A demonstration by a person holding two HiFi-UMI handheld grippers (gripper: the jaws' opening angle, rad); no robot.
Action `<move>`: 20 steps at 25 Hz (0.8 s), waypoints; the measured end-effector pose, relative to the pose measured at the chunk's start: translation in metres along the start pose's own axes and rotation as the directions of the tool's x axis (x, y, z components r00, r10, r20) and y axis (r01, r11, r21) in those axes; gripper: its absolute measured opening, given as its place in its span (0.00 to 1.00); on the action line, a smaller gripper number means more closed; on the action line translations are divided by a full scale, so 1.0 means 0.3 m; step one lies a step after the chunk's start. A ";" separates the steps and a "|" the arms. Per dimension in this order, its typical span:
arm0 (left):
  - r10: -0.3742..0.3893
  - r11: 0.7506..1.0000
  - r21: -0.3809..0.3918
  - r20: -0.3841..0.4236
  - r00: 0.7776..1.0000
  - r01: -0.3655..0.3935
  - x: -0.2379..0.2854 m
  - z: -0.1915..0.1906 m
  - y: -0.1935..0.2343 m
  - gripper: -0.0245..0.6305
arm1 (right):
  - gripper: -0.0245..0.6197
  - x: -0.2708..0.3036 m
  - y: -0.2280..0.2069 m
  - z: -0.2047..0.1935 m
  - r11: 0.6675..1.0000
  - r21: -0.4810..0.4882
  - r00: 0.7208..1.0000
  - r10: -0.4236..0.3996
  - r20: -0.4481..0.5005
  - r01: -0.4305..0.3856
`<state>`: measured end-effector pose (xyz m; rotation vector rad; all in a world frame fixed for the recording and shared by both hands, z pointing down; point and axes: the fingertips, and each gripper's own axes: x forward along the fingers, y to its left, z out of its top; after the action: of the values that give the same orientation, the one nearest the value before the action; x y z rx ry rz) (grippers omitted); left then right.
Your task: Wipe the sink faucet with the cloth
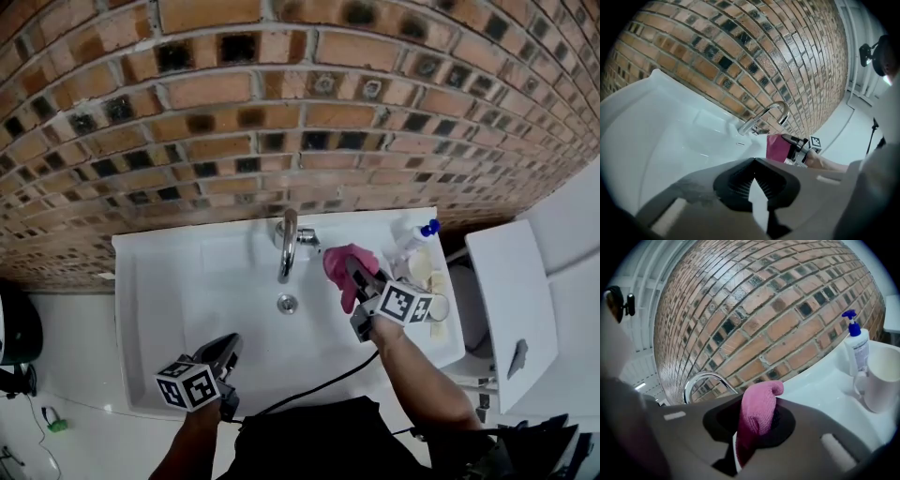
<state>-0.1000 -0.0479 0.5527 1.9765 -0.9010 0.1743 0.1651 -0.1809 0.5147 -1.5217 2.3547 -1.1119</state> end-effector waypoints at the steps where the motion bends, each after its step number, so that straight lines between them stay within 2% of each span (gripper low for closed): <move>1: 0.015 1.000 -0.010 0.007 1.000 -0.015 0.001 0.002 0.005 0.04 | 0.11 0.033 -0.020 0.013 1.000 0.004 1.000 0.006 -0.008 -0.006; 4: 0.059 0.998 -0.034 0.028 0.998 -0.059 0.006 0.013 0.014 0.04 | 0.11 0.129 -0.085 0.043 0.999 0.041 1.000 0.017 -0.019 -0.016; 9: 0.115 0.991 -0.070 0.019 0.993 -0.114 0.018 -0.005 0.019 0.04 | 0.11 0.280 -0.172 0.026 0.986 0.167 1.000 0.019 -0.021 -0.015; 14: 0.133 0.988 -0.079 -0.012 0.991 -0.133 0.046 -0.011 0.019 0.04 | 0.11 0.384 -0.166 -0.008 0.979 0.199 0.998 0.046 -0.049 -0.035; 20: 0.136 0.988 -0.066 -0.042 0.990 -0.138 0.080 0.013 0.033 0.04 | 0.11 0.437 -0.154 -0.016 0.957 0.286 0.997 0.069 -0.027 -0.058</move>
<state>-0.0901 -0.0665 0.5682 1.8425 -1.0058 0.2548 0.1335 -0.2976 0.5832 -1.3269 2.1327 -1.4023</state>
